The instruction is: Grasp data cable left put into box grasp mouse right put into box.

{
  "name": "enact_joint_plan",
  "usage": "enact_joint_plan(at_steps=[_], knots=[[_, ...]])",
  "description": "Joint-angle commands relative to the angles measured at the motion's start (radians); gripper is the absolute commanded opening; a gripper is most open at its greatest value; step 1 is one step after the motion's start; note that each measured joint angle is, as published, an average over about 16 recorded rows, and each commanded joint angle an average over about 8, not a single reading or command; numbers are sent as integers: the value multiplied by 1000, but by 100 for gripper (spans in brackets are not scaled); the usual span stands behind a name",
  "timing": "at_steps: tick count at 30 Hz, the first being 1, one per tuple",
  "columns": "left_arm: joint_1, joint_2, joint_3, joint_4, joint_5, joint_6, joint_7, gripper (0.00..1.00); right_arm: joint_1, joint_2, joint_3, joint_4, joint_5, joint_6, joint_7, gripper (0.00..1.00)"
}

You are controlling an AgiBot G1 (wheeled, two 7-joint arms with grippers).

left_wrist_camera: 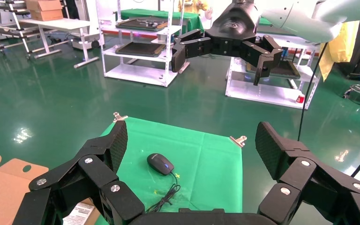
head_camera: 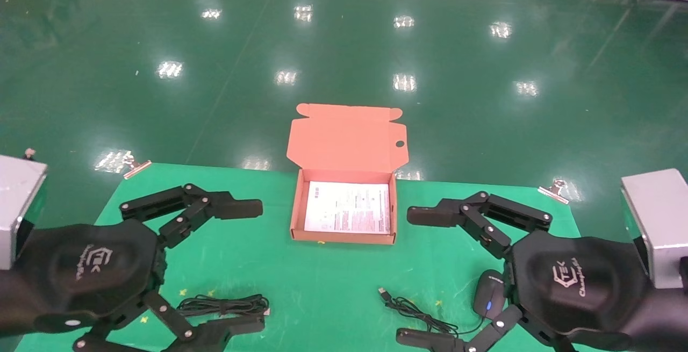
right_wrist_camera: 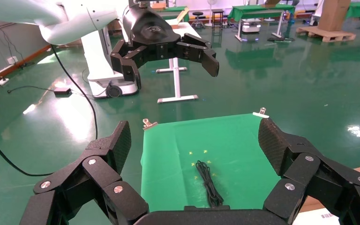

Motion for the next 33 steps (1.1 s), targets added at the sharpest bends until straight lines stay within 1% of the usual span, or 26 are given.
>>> enact_joint_plan(at_steps=[1, 28, 33], knots=[[0, 0, 0, 0, 0, 0, 0, 100, 0, 0, 0, 0, 0, 0, 0, 100], [0, 0, 0, -1, 0, 0, 1, 100, 0, 0, 0, 0, 1, 0, 0, 100], [-14, 9, 11, -4, 25, 2, 8, 100, 1, 0, 0, 0, -2, 0, -2, 100]])
